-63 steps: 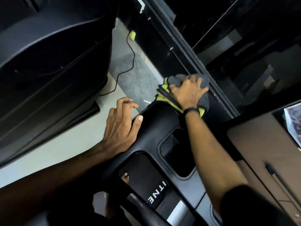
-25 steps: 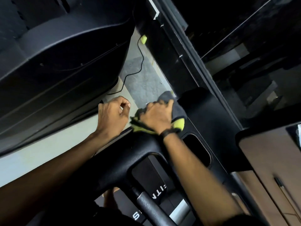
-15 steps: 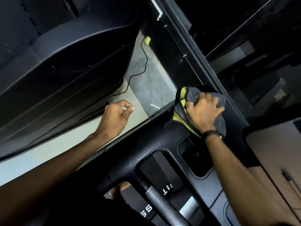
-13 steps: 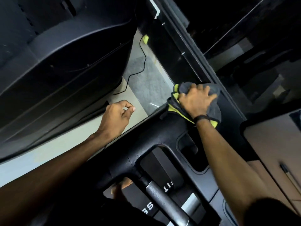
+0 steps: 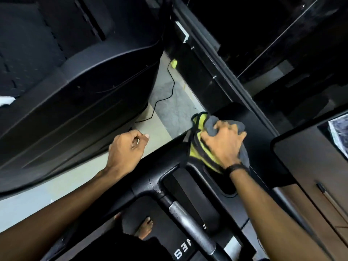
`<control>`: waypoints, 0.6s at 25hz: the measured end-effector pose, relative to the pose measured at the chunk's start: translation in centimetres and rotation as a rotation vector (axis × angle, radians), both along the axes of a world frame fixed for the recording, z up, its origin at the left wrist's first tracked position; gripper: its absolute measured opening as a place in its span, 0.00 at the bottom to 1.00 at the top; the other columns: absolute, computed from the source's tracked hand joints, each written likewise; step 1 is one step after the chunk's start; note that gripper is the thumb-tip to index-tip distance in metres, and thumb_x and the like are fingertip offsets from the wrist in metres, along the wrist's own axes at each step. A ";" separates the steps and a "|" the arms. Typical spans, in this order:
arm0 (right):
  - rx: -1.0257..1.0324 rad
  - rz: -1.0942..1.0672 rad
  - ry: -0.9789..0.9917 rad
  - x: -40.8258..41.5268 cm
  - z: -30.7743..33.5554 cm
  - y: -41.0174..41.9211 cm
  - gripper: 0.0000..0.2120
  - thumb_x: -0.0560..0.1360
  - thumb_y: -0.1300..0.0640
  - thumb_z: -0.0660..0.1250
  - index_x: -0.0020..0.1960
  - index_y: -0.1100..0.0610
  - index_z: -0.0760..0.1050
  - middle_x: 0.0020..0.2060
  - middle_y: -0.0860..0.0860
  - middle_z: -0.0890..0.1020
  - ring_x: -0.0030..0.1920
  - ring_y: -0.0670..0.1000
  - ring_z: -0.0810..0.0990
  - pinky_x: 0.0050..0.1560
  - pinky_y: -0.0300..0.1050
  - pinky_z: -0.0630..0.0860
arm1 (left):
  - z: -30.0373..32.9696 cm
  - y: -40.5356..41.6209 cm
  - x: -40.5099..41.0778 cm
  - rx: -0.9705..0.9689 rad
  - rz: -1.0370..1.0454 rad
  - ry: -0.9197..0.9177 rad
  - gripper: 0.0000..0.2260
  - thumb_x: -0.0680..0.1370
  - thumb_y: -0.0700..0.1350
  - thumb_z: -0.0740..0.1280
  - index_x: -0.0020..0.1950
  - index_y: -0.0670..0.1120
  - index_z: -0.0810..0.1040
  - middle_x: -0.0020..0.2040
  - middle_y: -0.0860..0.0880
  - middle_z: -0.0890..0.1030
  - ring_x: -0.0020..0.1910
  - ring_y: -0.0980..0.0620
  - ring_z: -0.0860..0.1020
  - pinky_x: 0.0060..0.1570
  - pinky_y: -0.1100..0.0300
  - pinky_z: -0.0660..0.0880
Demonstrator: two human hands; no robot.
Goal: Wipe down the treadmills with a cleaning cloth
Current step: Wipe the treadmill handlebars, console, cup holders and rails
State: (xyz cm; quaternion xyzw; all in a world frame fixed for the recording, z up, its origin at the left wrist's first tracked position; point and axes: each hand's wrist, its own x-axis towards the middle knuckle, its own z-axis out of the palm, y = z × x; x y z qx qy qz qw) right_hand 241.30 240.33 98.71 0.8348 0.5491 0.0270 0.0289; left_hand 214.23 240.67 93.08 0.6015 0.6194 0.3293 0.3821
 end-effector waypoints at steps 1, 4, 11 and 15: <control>0.017 -0.060 0.023 0.5 0.0 1.8 0.22 0.69 0.36 0.64 0.53 0.52 0.77 0.51 0.52 0.82 0.58 0.58 0.75 0.60 0.59 0.62 | 0.4 -0.8 -0.2 0.004 0.024 0.022 0.16 0.78 0.56 0.65 0.35 0.48 0.75 0.23 0.54 0.68 0.23 0.54 0.65 0.32 0.57 0.64; -0.047 0.133 -0.014 -3.1 -1.5 4.1 0.23 0.71 0.37 0.63 0.57 0.51 0.76 0.52 0.54 0.83 0.58 0.58 0.76 0.59 0.58 0.61 | 1.6 -3.6 0.1 0.040 0.068 0.046 0.16 0.80 0.55 0.63 0.38 0.47 0.77 0.23 0.55 0.70 0.25 0.54 0.67 0.34 0.56 0.65; 0.170 0.504 0.152 -3.9 -1.3 -7.0 0.17 0.67 0.37 0.62 0.49 0.46 0.75 0.42 0.46 0.82 0.49 0.54 0.79 0.50 0.53 0.63 | 3.1 -8.3 -1.2 0.154 0.074 0.129 0.18 0.79 0.57 0.58 0.37 0.49 0.79 0.24 0.55 0.73 0.24 0.58 0.70 0.34 0.57 0.66; 0.157 0.497 0.242 -0.4 -1.1 -11.8 0.16 0.63 0.38 0.62 0.48 0.44 0.73 0.39 0.42 0.75 0.45 0.51 0.76 0.52 0.51 0.64 | 2.7 -9.5 -1.9 0.171 0.056 0.191 0.19 0.79 0.58 0.56 0.38 0.49 0.79 0.22 0.51 0.71 0.26 0.54 0.73 0.37 0.53 0.72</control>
